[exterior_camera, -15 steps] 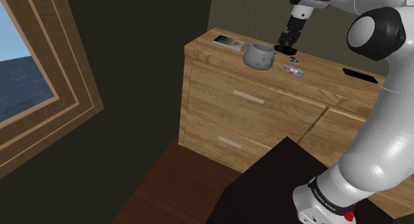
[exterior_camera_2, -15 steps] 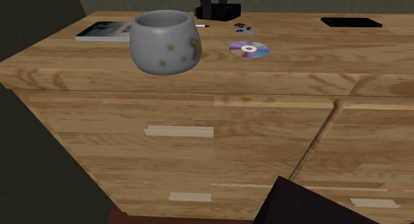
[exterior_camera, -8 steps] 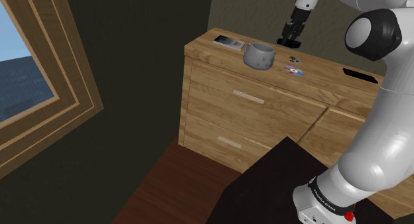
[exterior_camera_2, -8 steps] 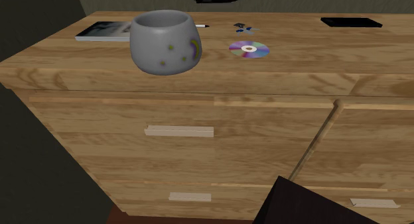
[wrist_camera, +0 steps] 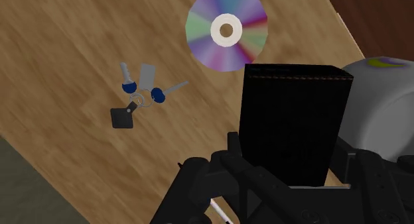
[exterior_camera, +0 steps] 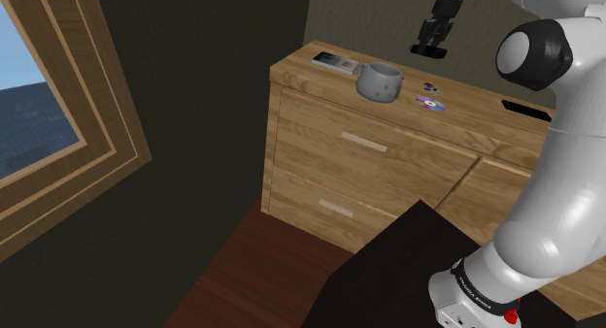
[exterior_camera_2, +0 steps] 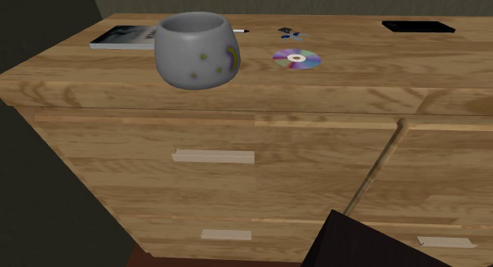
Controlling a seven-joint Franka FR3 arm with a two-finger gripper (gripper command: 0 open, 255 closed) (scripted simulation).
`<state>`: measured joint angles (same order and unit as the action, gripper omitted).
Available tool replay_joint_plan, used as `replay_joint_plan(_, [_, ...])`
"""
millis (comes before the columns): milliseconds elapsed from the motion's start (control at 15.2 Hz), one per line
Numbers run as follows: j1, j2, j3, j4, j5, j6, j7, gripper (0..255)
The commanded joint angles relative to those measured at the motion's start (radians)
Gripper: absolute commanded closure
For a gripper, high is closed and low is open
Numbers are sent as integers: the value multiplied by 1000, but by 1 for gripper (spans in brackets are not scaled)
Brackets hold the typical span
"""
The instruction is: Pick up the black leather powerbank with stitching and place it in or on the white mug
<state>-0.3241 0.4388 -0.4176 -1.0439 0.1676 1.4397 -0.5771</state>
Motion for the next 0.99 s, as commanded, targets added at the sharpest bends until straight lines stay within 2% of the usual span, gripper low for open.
replay_joint_plan(0, [-12, 19, 1, 60, 8, -41, 0, 255])
replay_joint_plan(132, [-21, 34, 2, 101, 14, -67, 0, 255])
replay_joint_plan(528, [109, -42, 28, -10, -24, -27, 129, 255])
replay_joint_plan(858, [203, -62, 59, -35, -41, -18, 246, 255])
replay_joint_plan(924, [207, -72, 59, -63, -44, 1, 247, 255])
